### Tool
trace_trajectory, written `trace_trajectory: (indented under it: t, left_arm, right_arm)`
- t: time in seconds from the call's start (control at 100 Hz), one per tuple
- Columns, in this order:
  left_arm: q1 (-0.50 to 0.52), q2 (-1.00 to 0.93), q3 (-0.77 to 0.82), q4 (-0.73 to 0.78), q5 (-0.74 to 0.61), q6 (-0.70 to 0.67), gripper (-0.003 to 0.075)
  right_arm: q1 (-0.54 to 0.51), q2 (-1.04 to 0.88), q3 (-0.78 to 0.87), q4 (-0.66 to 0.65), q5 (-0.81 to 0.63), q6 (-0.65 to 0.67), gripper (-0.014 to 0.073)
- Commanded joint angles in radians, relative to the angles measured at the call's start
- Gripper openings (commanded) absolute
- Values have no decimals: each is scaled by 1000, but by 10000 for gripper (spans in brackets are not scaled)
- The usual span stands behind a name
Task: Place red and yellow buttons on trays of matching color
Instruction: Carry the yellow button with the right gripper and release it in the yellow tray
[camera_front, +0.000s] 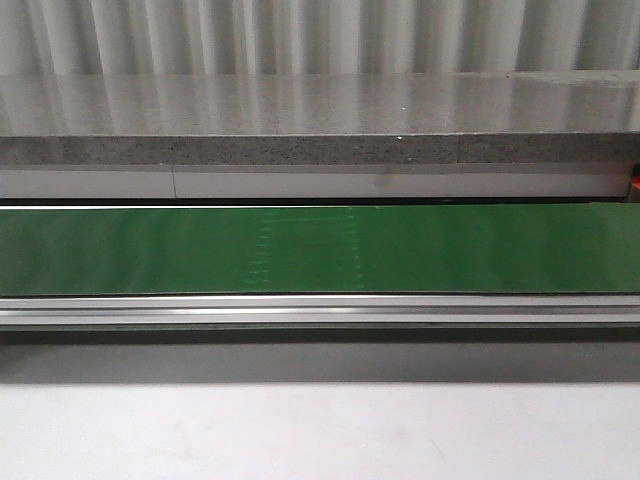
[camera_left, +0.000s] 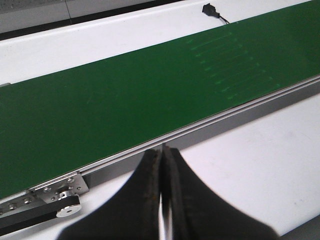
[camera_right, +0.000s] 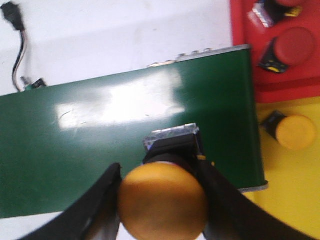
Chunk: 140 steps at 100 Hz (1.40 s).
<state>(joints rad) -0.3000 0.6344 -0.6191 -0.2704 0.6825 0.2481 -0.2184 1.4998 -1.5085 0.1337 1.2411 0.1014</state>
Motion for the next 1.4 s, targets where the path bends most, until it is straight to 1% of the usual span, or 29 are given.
trace_trajectory:
  t: [0.0,0.12,0.3,0.52,0.67,0.83,1.0,1.39]
  left_arm:
    - [-7,0,-27,-26,-65,3,-20]
    - [-7,0,-27,-26,-65,3,-20]
    - [-7,0,-27,-26,-65,3,-20]
    - [-7,0,-27,-26,-65,3,-20]
    - [-7,0,-27,-26,-65,3,-20]
    - [-7,0,-27,-26,-65,3,-20]
    - [-7,0,-27,-26,-65,3,-20]
    - [-7,0,-27,-26,-65,3,-20]
  right_arm:
    - [-70,-44,-26,-6,22,8,68]
    - [-150,-49,2,-6,24,8,68]
    - [-244,-52,132,-6,-37,25,68]
    - [-322,-52,288,-6,-106,30,68]
    - [-359,-52,367,-6,-195,46,68]
    - [-376,-46,424,-6,-266,46,68]
    - [-377,-10,432,-6,-309,46,68]
    - [-377,73,432,-6,-344,61,69]
